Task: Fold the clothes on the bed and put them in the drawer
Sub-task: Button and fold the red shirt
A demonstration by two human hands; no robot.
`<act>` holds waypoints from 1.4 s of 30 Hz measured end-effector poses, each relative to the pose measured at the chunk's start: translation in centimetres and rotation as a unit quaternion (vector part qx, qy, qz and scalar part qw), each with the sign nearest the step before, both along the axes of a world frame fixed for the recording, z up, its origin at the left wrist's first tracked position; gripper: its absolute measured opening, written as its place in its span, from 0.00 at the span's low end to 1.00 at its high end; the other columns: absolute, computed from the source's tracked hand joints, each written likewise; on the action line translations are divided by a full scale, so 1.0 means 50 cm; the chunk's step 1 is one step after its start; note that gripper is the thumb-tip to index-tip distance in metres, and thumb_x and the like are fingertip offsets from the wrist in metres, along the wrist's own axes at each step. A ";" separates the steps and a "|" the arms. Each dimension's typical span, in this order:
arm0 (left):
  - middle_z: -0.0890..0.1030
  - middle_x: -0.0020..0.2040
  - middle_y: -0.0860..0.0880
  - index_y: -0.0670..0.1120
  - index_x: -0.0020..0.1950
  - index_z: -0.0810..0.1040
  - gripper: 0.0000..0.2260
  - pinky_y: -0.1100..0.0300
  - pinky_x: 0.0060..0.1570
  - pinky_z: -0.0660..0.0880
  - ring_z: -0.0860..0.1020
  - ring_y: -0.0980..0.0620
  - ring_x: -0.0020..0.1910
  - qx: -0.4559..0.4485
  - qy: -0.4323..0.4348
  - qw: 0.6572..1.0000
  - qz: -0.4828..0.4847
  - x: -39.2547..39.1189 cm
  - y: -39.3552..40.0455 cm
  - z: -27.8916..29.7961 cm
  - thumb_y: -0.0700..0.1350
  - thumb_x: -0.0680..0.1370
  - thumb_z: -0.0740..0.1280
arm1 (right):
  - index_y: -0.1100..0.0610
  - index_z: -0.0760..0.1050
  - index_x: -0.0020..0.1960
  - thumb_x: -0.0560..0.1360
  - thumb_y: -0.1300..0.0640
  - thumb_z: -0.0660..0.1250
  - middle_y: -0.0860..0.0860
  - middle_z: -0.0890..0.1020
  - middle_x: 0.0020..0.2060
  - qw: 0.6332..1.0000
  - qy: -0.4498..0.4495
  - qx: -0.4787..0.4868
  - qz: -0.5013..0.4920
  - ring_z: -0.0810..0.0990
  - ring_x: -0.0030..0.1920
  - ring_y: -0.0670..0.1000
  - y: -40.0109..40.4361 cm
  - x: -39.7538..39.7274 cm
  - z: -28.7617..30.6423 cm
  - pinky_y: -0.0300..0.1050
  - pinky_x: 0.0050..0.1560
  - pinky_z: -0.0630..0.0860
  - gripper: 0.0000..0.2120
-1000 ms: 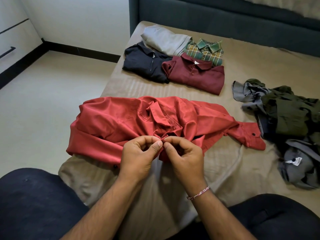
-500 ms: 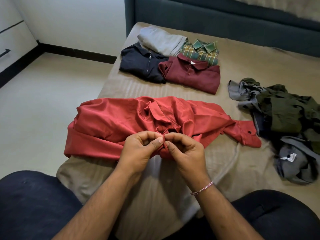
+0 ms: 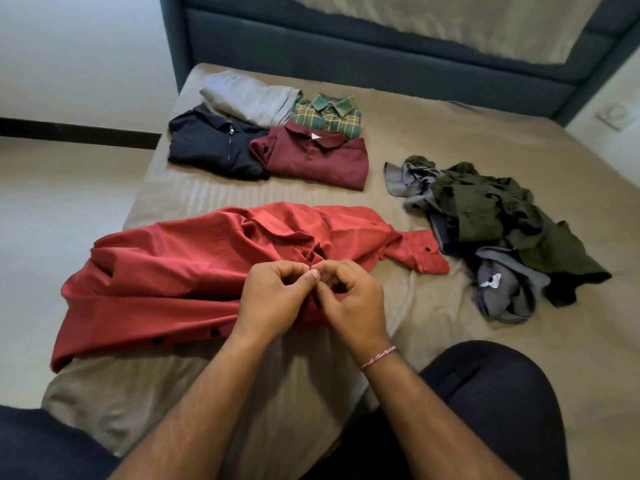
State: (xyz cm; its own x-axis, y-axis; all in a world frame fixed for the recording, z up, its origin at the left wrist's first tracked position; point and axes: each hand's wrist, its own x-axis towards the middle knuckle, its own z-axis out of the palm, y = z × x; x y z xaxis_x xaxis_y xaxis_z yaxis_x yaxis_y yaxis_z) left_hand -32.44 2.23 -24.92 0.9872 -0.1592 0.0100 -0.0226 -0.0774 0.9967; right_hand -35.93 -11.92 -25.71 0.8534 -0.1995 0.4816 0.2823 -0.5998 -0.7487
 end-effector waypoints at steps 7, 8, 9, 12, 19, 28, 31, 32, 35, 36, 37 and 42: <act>0.86 0.37 0.47 0.47 0.43 0.86 0.05 0.55 0.40 0.78 0.81 0.50 0.35 -0.050 0.033 0.998 0.009 -0.005 0.046 -0.016 0.47 0.73 0.73 | 0.56 0.87 0.51 0.74 0.67 0.76 0.50 0.89 0.46 0.974 0.085 0.201 0.061 0.87 0.47 0.49 0.030 -0.004 0.003 0.48 0.51 0.83 0.09; 0.85 0.36 0.47 0.47 0.44 0.86 0.05 0.58 0.37 0.76 0.80 0.51 0.34 -0.049 0.028 0.998 -0.004 -0.006 0.051 -0.015 0.47 0.74 0.73 | 0.57 0.86 0.52 0.75 0.68 0.74 0.54 0.89 0.47 0.945 0.119 0.294 0.082 0.87 0.47 0.50 0.035 -0.009 0.004 0.47 0.50 0.83 0.09; 0.84 0.35 0.47 0.46 0.44 0.85 0.04 0.59 0.35 0.75 0.79 0.53 0.33 -0.049 0.025 0.998 -0.016 -0.008 0.054 -0.013 0.45 0.76 0.73 | 0.58 0.86 0.52 0.76 0.69 0.73 0.56 0.88 0.46 0.909 0.150 0.376 0.099 0.86 0.45 0.51 0.042 -0.013 0.004 0.44 0.47 0.83 0.09; 0.80 0.32 0.51 0.42 0.44 0.84 0.06 0.64 0.32 0.72 0.74 0.57 0.30 -0.038 0.018 0.999 -0.011 -0.015 0.057 -0.015 0.37 0.81 0.71 | 0.58 0.85 0.51 0.77 0.71 0.70 0.55 0.88 0.46 0.877 0.173 0.433 0.112 0.85 0.45 0.48 0.056 -0.017 0.000 0.39 0.45 0.81 0.11; 0.82 0.38 0.33 0.36 0.47 0.82 0.06 0.50 0.42 0.75 0.76 0.46 0.36 -0.041 0.060 0.996 0.044 -0.021 0.055 -0.042 0.37 0.81 0.70 | 0.52 0.84 0.52 0.79 0.59 0.68 0.45 0.86 0.47 0.996 0.023 -0.079 0.027 0.84 0.48 0.44 0.059 -0.006 -0.023 0.40 0.51 0.79 0.07; 0.88 0.45 0.47 0.44 0.53 0.87 0.07 0.65 0.45 0.79 0.83 0.57 0.43 0.037 -0.028 0.995 -0.086 -0.004 0.088 0.008 0.35 0.79 0.72 | 0.58 0.83 0.48 0.81 0.68 0.66 0.47 0.87 0.41 0.946 0.154 0.283 0.033 0.84 0.44 0.44 0.053 0.029 -0.012 0.41 0.51 0.80 0.09; 0.85 0.43 0.59 0.52 0.55 0.88 0.09 0.69 0.45 0.75 0.83 0.60 0.43 0.232 -0.192 0.942 -0.147 0.027 0.124 0.031 0.41 0.77 0.76 | 0.62 0.83 0.48 0.81 0.69 0.67 0.50 0.87 0.41 0.942 0.174 0.272 0.087 0.83 0.43 0.45 0.034 0.041 0.002 0.40 0.50 0.80 0.08; 0.84 0.43 0.60 0.53 0.54 0.88 0.08 0.68 0.44 0.75 0.82 0.59 0.43 0.257 -0.217 0.930 -0.147 0.040 0.139 0.040 0.43 0.77 0.77 | 0.65 0.83 0.48 0.81 0.68 0.67 0.51 0.86 0.42 0.947 0.178 0.244 0.112 0.83 0.43 0.45 0.029 0.044 0.010 0.39 0.49 0.80 0.06; 0.85 0.43 0.58 0.52 0.50 0.88 0.08 0.63 0.46 0.78 0.83 0.58 0.44 0.259 -0.219 0.934 -0.113 0.077 0.192 0.069 0.40 0.75 0.78 | 0.66 0.83 0.49 0.79 0.64 0.72 0.53 0.85 0.40 0.936 0.200 0.221 0.185 0.80 0.41 0.47 0.012 0.063 0.043 0.39 0.43 0.76 0.05; 0.86 0.43 0.57 0.51 0.49 0.88 0.08 0.62 0.47 0.79 0.84 0.58 0.44 0.253 -0.213 0.937 -0.110 0.086 0.205 0.080 0.39 0.74 0.79 | 0.65 0.83 0.49 0.77 0.61 0.74 0.55 0.84 0.39 0.929 0.207 0.229 0.204 0.78 0.40 0.50 -0.001 0.065 0.056 0.40 0.42 0.75 0.06; 0.86 0.43 0.57 0.50 0.49 0.88 0.08 0.64 0.48 0.79 0.84 0.58 0.45 0.244 -0.207 0.941 -0.111 0.096 0.222 0.092 0.39 0.75 0.78 | 0.64 0.84 0.49 0.76 0.59 0.76 0.57 0.82 0.38 0.922 0.213 0.232 0.226 0.76 0.39 0.53 -0.011 0.070 0.068 0.42 0.40 0.73 0.08; 0.84 0.45 0.54 0.50 0.56 0.88 0.09 0.67 0.45 0.73 0.81 0.56 0.44 0.247 -0.240 0.936 -0.075 0.134 0.279 0.127 0.38 0.80 0.73 | 0.61 0.84 0.47 0.72 0.57 0.77 0.56 0.83 0.37 0.903 0.278 0.180 0.272 0.78 0.37 0.51 -0.057 0.088 0.101 0.39 0.37 0.76 0.08</act>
